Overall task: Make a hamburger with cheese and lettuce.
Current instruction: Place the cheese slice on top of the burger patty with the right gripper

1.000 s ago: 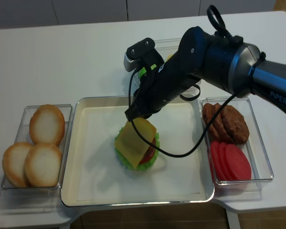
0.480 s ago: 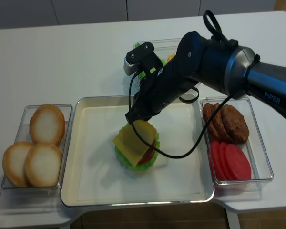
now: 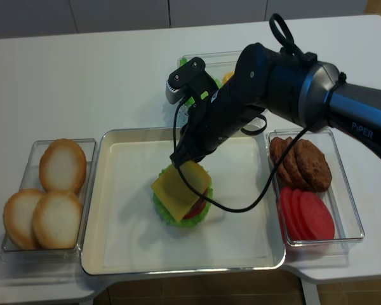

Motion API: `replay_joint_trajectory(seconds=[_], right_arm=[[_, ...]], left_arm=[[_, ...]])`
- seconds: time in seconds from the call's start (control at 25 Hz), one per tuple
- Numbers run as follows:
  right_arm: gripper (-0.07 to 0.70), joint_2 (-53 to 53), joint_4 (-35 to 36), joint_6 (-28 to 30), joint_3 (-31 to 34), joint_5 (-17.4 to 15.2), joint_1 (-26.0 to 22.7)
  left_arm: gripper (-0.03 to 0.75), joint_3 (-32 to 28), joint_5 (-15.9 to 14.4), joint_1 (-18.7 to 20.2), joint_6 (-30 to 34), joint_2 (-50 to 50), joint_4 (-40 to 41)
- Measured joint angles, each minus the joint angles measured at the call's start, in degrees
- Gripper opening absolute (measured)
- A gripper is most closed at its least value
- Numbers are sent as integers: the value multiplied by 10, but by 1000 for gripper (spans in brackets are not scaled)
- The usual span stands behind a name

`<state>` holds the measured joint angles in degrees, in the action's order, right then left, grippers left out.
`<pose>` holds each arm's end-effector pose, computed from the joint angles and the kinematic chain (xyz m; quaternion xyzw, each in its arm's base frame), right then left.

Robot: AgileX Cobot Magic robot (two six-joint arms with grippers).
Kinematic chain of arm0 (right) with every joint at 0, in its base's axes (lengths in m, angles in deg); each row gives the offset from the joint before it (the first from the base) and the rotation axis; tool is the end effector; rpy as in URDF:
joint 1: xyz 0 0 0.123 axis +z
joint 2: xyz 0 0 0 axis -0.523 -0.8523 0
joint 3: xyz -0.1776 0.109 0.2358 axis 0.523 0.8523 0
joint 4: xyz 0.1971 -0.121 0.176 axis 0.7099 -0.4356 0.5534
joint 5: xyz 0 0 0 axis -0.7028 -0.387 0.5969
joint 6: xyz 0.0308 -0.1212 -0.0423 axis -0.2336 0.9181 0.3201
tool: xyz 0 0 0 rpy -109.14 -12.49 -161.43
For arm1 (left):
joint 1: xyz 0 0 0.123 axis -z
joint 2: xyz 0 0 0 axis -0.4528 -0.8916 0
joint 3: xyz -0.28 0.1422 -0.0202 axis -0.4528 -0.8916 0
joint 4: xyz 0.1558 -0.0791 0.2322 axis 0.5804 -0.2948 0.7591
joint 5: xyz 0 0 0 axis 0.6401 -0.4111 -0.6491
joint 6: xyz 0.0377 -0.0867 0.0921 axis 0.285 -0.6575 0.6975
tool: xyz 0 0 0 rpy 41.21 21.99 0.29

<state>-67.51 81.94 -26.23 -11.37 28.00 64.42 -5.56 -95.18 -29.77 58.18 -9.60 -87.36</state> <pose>0.3780 0.3029 0.2103 -0.3827 0.8588 0.2384 0.2433 0.0263 -0.0024 0.2607 -0.0079 0.8814 0.0031 0.4722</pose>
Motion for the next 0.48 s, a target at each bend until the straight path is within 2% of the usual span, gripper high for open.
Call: replay_joint_trajectory(seconds=[0.28,0.48], right_arm=[[149,0,-7,0,0,0,0],[327,0,-9,-11,0,2,0]], left_arm=[[468,0,0,0,0,0,0],[468,0,0,0,0,0,0]])
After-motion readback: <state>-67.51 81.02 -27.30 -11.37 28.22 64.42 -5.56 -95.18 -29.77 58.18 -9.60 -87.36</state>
